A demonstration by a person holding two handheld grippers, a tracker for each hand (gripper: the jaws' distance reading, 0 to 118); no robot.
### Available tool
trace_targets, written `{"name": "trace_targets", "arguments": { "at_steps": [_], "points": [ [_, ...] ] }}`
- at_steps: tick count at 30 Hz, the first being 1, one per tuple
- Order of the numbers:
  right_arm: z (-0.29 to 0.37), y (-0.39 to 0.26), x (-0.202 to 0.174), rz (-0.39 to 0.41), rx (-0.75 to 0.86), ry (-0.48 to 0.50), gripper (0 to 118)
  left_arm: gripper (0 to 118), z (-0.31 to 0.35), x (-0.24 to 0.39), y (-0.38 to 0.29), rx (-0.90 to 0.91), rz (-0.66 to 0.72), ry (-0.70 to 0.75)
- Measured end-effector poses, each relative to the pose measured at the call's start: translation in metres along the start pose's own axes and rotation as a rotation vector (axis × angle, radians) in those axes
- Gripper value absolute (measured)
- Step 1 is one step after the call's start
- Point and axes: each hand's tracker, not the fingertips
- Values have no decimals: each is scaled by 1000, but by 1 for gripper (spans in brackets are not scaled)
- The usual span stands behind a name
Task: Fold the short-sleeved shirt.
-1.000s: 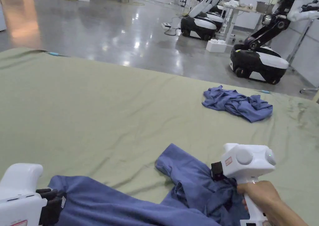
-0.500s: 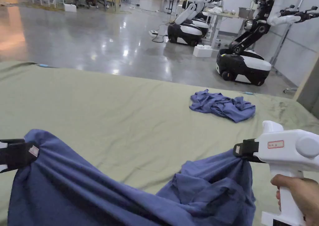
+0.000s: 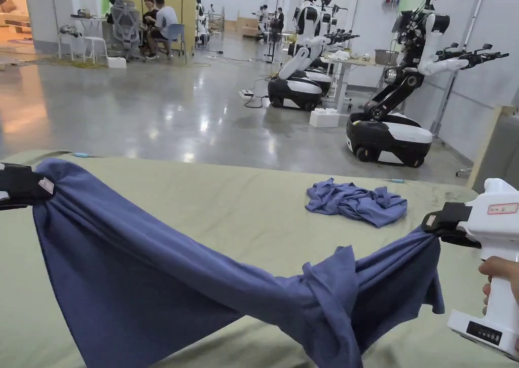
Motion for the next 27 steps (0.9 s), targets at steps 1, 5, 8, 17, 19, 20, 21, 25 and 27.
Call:
{"name": "trace_targets", "arguments": {
  "at_steps": [1,5,8,17,19,20,21,25,27],
  "points": [
    [0,4,-3,-7,7,-6,4,0,-4,2,7,-1,-23,-5],
    [-7,30,-13,-34,38,-21,4,0,-26,-2,38,-1,24,-23],
    [-13,51,-27,-15,79,-48,4,0,-40,4,66,18,22,-22],
    [-54,116,-48,-9,147,-116,4,0,-100,14,136,40,-50,43],
    [-64,126,-53,6,157,-127,4,0,-116,9,148,42,-45,35],
    [-71,132,-55,7,162,-133,4,0,-124,10,155,48,-38,45],
    [-77,137,-58,7,175,-147,4,0,-133,9,161,53,-29,45],
    [-102,156,-60,-21,203,-138,4,0,-159,8,182,83,-19,35],
    [-112,160,-60,-24,214,-141,4,0,-167,9,186,99,-18,38]
  ]
}}
